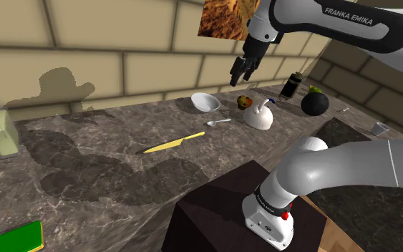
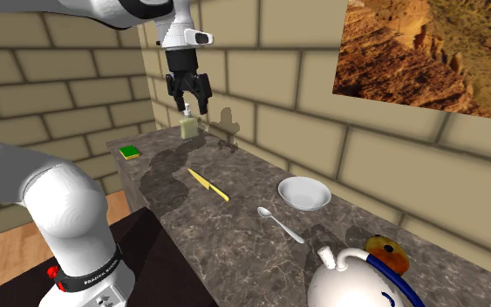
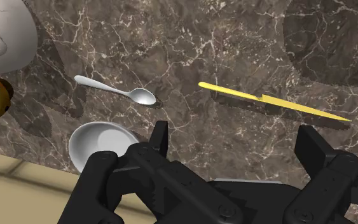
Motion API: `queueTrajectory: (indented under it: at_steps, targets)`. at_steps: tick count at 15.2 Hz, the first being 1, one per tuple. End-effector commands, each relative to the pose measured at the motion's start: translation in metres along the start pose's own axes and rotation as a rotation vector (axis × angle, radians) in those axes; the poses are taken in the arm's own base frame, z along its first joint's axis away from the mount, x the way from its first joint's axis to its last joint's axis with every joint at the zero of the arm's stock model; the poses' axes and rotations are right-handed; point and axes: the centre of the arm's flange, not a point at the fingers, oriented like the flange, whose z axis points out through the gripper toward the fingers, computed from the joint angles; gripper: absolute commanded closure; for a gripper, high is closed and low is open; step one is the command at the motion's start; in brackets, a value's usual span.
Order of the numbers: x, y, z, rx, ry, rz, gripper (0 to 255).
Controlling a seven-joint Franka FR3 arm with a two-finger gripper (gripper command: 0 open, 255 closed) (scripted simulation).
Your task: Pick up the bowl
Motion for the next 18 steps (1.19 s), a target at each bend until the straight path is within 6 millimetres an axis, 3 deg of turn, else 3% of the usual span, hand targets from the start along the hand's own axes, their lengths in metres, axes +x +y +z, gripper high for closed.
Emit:
queueTrajectory:
  at_steps: [1, 18]
  targets:
    - [0.000, 0.000, 0.000, 0.000, 0.000, 0.000, 0]
    - [0.109, 0.035, 0.183, -0.230, 0.025, -0.131, 0]
